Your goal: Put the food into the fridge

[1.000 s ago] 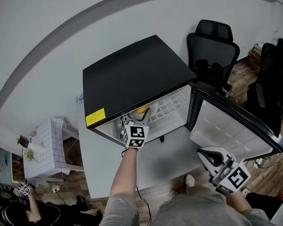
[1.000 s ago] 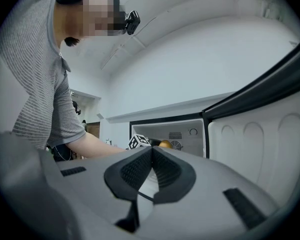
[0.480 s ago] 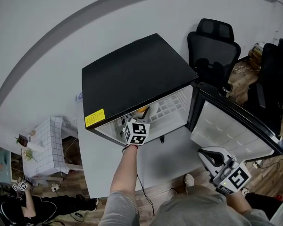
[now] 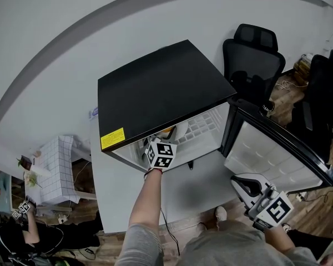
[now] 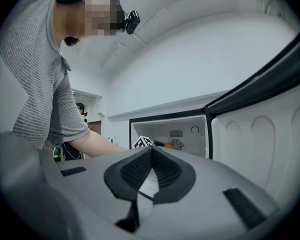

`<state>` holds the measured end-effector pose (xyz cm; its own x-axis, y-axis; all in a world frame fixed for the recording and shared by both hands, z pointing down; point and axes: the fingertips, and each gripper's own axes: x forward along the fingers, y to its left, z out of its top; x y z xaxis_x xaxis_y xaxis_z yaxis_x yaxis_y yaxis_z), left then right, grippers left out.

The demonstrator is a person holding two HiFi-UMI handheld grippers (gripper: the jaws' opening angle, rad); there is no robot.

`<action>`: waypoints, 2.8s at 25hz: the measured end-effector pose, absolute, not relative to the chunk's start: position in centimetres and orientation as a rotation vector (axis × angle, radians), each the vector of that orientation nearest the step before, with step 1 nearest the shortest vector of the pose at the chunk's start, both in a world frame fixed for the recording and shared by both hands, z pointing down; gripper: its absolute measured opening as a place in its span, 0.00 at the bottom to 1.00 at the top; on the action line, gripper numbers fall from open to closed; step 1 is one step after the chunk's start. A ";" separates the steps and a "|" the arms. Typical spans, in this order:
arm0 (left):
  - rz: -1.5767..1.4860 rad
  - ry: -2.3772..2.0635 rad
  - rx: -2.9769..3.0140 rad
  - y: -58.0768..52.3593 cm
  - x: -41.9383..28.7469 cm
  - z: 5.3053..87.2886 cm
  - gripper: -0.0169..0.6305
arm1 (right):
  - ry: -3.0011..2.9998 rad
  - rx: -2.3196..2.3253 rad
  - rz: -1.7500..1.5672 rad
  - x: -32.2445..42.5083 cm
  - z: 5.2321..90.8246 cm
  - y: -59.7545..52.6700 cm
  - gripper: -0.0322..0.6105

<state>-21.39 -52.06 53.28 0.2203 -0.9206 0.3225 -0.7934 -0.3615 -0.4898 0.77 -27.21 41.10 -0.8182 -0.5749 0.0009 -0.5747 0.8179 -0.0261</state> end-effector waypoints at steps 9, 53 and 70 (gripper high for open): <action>-0.847 1.615 -2.271 -52.1 -21.3 53.1 0.53 | 2.994 -0.940 -0.035 0.7 41.1 -27.3 0.07; -0.431 1.635 -2.405 -45.4 -19.4 46.9 0.44 | 2.993 -0.859 0.013 -0.8 39.6 -24.9 0.07; -0.227 1.612 -2.550 -39.5 -17.6 46.4 0.04 | 2.999 -0.791 0.032 -1.9 39.1 -23.7 0.07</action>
<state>-17.64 -39.52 46.42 0.4228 -0.9040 0.0642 -0.8866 -0.4273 -0.1770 -1.93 -23.74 39.09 -0.8692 -0.4925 -0.0435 -0.4933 0.8698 0.0101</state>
